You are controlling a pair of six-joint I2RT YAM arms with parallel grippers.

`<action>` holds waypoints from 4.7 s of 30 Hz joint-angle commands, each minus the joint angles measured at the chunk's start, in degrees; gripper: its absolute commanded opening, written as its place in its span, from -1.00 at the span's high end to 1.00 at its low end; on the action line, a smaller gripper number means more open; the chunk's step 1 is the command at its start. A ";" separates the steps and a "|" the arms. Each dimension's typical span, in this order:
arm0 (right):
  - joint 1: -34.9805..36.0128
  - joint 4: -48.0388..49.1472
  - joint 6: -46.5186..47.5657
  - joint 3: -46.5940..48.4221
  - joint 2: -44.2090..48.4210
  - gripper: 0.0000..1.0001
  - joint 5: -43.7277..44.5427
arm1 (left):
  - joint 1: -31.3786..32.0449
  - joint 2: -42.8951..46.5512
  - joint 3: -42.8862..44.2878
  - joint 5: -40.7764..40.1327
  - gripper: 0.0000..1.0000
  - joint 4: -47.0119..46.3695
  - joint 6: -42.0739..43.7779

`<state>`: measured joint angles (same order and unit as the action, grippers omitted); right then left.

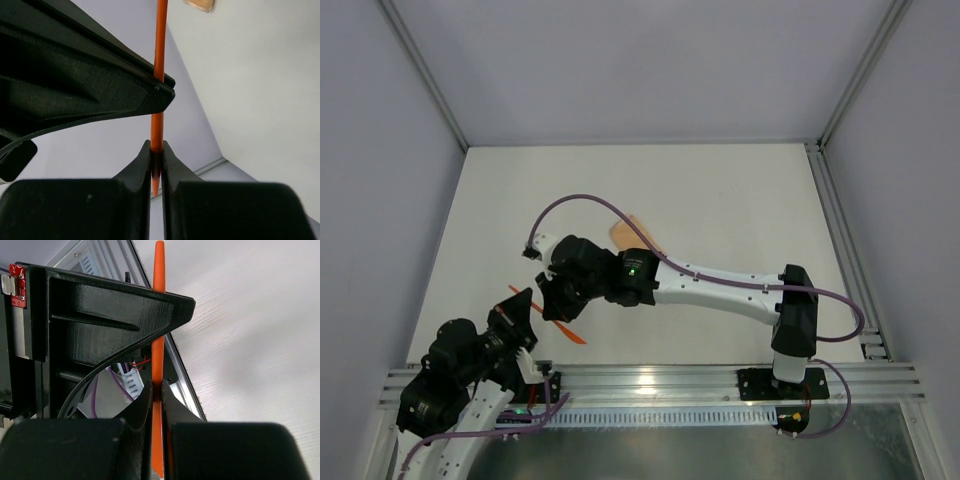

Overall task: Fold the napkin into a case and place the utensils inside
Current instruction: Pass from the left arm to the right, then insert the knife into the folded napkin.

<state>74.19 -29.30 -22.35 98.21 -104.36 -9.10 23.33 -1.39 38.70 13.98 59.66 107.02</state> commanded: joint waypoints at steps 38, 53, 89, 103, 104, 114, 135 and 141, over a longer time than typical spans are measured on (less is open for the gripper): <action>-24.01 -11.48 11.63 -25.27 3.64 0.94 17.37 | -4.26 -95.11 33.04 3.60 0.14 -38.80 -113.52; -24.10 -15.96 10.31 -24.91 3.27 0.94 19.21 | -4.00 -107.33 32.93 4.21 0.13 -48.67 -117.66; -26.03 -17.99 13.56 -5.49 -14.38 0.94 18.24 | -3.03 -111.38 33.46 4.39 0.40 -49.46 -114.41; -26.56 -14.56 13.21 -2.59 -17.64 0.94 19.03 | -2.94 -110.50 32.50 5.18 0.41 -49.90 -113.88; -26.64 -14.38 13.30 -2.50 -17.72 0.94 18.95 | -2.94 -110.50 32.49 5.18 0.41 -49.99 -113.79; -26.64 -12.89 12.77 -2.50 -17.81 0.86 21.49 | -2.94 -110.67 32.23 5.88 0.42 -50.08 -113.79; -27.08 -13.41 13.30 -4.26 -13.17 0.12 21.32 | -2.94 -109.71 32.14 4.48 0.42 -49.73 -113.09; -27.00 -15.70 14.17 -4.96 -5.70 0.00 20.19 | -2.94 -108.92 32.49 3.87 0.42 -49.20 -112.65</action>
<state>47.07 -43.81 -8.97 93.19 -117.99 11.40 20.18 -112.40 71.20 18.46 11.57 -6.76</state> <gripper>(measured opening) 0.494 0.294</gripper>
